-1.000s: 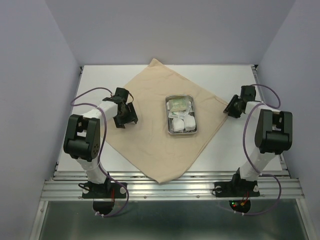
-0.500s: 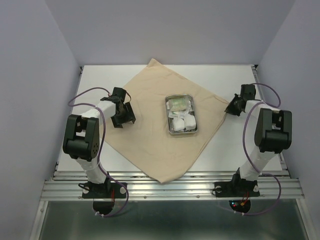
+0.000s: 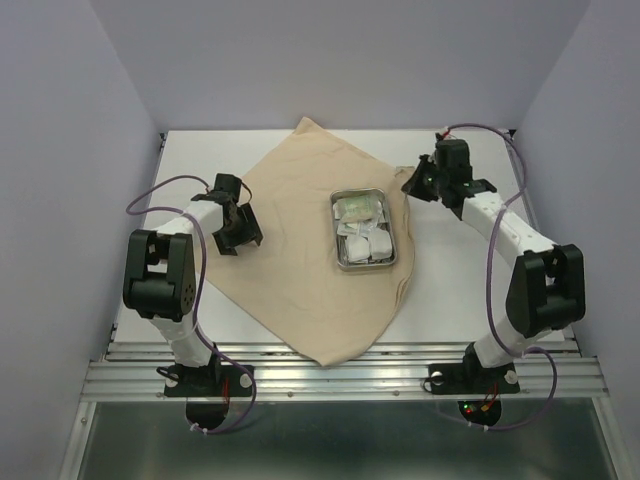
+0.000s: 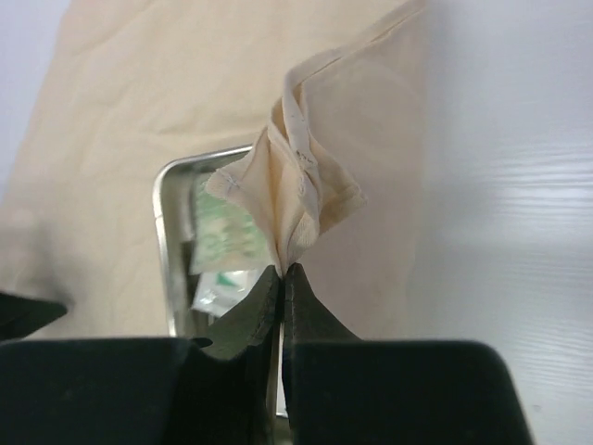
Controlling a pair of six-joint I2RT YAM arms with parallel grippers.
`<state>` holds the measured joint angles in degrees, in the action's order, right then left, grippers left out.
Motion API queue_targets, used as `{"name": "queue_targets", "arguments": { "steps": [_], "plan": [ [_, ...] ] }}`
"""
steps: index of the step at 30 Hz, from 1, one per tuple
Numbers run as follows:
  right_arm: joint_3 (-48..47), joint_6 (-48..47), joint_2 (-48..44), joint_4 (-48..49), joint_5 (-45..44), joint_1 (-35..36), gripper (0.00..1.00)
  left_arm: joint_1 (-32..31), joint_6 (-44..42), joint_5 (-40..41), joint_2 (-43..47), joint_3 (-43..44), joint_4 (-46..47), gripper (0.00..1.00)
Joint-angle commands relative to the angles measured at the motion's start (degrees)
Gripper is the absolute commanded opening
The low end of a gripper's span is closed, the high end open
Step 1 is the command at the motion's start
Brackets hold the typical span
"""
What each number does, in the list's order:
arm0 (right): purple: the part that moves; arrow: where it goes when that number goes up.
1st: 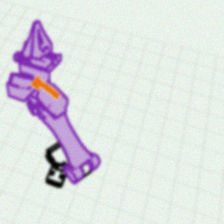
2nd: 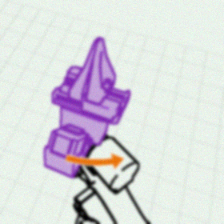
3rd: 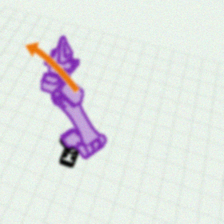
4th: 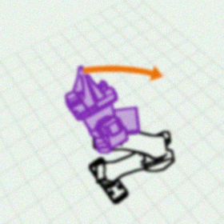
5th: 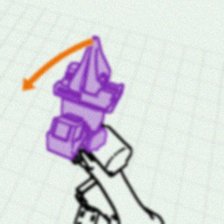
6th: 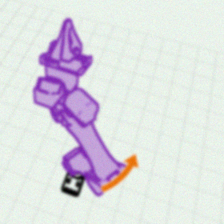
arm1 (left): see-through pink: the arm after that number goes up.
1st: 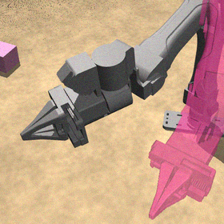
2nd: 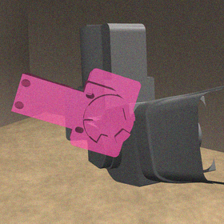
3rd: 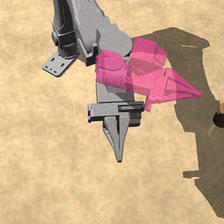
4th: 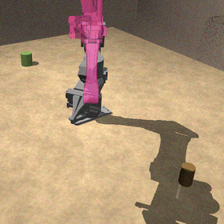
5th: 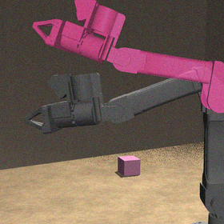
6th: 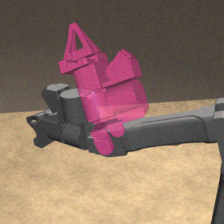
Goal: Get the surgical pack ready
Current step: Pack the surgical kit at the center of the board.
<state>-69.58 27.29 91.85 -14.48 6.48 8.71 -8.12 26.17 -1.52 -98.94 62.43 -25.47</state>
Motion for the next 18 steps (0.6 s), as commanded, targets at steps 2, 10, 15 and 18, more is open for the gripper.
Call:
{"name": "queue_targets", "arguments": {
  "steps": [2,10,15,18],
  "plan": [
    [-4.85,1.01,-0.36,0.07,-1.99,9.12,0.01,-0.05,-1.21,-0.68,2.69,0.14,-0.19,0.75],
    [-11.98,0.75,6.66,-1.34,-4.19,21.43,0.01,-0.05,-1.21,-1.47,3.57,-1.26,0.42,0.75],
    [-14.26,0.22,11.49,-2.04,-4.63,24.51,0.01,-0.05,-1.21,-2.26,3.75,-2.05,0.95,0.75],
    [-16.11,-0.22,13.78,-3.27,-4.81,26.18,0.01,-0.05,-1.21,-2.52,3.75,-2.23,1.13,0.75]
  ]
}}
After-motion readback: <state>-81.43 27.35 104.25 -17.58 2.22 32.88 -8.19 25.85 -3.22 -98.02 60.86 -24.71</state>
